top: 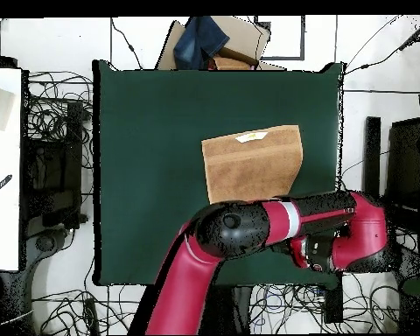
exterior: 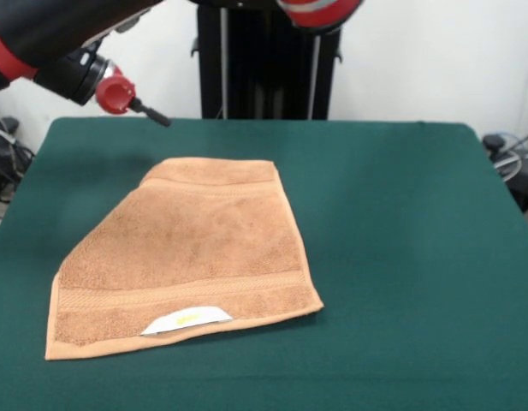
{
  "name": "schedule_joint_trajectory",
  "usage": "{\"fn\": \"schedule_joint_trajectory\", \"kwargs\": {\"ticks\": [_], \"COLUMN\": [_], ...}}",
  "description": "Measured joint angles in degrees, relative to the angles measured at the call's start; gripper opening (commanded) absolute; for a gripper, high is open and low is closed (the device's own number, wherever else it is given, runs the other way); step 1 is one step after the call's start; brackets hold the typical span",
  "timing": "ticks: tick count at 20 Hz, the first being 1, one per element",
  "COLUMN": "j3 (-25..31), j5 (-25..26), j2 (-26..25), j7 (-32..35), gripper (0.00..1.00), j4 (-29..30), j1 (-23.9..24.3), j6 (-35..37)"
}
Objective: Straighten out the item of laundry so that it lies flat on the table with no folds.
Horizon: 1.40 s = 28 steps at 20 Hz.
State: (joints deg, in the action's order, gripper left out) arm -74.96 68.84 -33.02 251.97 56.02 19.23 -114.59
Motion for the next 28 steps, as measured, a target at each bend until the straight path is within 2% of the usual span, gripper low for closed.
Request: {"fn": "schedule_joint_trajectory", "kwargs": {"ticks": [14,23,28], "j3": [-11.06,-15.22,-15.19], "j5": [-9.64,-10.85,-10.93], "j2": [-4.64,-4.69,-3.31], "j7": [0.12,0.19,0.19], "gripper": [0.00,0.00,0.00], "j4": [-3.38,-3.40,-5.05], "j1": [4.81,5.97,5.84], "j6": [-8.80,-15.98,-15.10]}}
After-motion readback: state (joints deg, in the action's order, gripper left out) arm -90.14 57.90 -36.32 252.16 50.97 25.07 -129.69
